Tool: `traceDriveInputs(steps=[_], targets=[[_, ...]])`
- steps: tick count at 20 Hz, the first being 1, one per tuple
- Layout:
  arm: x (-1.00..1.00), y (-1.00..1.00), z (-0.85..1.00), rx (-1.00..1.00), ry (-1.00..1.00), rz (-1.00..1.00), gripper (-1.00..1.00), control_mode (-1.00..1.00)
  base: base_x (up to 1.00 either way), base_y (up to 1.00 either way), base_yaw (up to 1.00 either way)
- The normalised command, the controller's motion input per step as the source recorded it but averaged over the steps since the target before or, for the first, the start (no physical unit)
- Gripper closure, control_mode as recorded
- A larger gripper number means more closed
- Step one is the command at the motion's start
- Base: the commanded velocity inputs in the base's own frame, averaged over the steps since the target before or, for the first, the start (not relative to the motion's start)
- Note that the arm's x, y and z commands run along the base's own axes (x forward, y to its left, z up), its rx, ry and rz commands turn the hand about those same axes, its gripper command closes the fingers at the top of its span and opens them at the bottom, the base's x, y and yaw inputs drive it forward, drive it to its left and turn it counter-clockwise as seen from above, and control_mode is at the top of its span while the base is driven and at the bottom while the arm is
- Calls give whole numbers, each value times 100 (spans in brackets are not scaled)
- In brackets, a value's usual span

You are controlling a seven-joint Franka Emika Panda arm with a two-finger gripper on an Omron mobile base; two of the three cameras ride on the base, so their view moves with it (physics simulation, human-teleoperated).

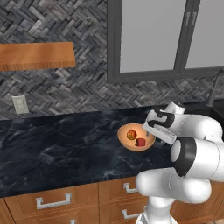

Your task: Dump the bell pepper and peach from the bowl so the bowl can be washed. Place the bowl in the sink after clearing the leftovers.

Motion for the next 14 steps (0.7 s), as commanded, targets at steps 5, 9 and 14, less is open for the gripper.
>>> traceDriveInputs(steps=[5, 9, 14], targets=[[33, 4, -36, 0, 0, -4, -100, -100, 0, 0, 0], [12, 0, -21, 0, 0, -2, 100, -100, 0, 0, 0], [0, 0, 0, 0, 0, 0, 100, -100, 0, 0, 0]])
